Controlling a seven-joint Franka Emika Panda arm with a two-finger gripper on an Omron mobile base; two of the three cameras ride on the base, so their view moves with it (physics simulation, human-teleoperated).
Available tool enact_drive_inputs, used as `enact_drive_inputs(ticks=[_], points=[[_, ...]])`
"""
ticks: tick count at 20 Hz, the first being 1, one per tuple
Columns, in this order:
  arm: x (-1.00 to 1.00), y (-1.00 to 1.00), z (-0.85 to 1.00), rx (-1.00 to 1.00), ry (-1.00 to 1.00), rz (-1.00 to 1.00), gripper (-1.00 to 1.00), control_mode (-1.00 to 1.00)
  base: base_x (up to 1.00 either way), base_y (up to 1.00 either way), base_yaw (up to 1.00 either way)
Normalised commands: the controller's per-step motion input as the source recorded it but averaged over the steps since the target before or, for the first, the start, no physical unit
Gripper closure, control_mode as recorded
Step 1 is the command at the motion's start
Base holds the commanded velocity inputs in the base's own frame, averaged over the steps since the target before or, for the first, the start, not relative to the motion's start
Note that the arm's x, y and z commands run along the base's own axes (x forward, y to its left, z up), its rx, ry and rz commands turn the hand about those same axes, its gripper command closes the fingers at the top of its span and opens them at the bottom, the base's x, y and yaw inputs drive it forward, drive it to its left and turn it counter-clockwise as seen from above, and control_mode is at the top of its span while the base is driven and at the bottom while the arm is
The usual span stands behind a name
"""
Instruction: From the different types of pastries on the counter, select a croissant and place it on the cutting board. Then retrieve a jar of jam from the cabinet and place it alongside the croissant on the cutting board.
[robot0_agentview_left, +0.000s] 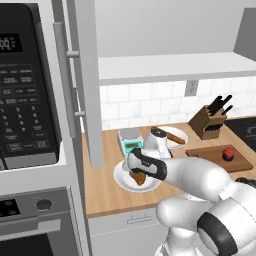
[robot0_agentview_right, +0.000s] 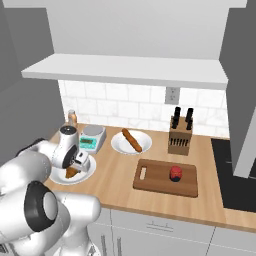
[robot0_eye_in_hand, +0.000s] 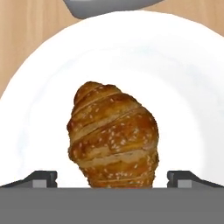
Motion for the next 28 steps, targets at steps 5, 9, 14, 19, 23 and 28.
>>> enact_drive_inputs(ticks=[5,9,14,19,23,28], points=[[0.2,0.01,-0.41,-0.08,0.0,0.01,-1.0,-1.0,0.0,0.0,0.0],[0.1,0.11,-0.31,-0.06,-0.01,0.01,-1.0,-1.0,0.0,0.0,0.0],[0.0,0.13,-0.13,0.0,0.0,0.0,1.0,-1.0,0.0,0.0,0.0],[-0.06,-0.02,0.59,0.05,-0.03,0.0,1.0,-1.0,0.0,0.0,0.0],[-0.09,-0.19,1.0,0.07,-0.03,0.0,1.0,-1.0,0.0,0.0,0.0],[0.0,-0.32,0.82,0.04,0.0,0.0,1.0,-1.0,0.0,0.0,0.0]])
